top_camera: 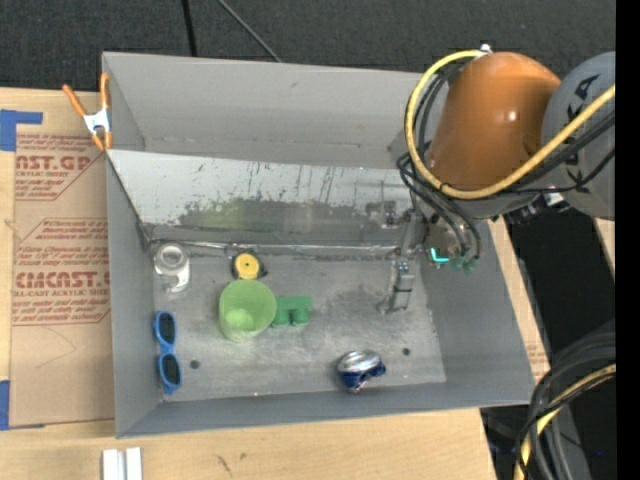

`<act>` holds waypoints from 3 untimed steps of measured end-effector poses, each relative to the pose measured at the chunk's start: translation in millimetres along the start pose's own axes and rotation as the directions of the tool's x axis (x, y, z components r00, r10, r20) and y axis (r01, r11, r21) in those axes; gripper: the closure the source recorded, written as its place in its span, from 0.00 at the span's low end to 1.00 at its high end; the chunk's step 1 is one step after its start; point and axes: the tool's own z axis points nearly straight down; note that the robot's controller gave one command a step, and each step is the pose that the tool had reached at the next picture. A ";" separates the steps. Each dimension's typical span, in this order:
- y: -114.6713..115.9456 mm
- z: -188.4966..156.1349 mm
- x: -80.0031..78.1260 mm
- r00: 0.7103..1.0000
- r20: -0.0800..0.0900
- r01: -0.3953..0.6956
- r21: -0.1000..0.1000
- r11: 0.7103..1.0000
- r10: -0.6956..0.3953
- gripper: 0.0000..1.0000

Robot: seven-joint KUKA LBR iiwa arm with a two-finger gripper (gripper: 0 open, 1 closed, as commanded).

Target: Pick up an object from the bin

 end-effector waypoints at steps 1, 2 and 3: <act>-22.0 99.0 49.7 0.993 -0.003 0.118 -0.001 0.993 -0.118 0.00; -15.1 173.1 52.2 0.979 0.012 0.201 0.002 0.979 -0.201 0.00; -15.3 171.3 53.7 0.979 0.006 0.202 0.001 0.979 -0.202 1.00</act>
Offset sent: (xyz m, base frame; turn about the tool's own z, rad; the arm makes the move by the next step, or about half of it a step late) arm -0.0475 -0.0221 -0.0945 -0.1181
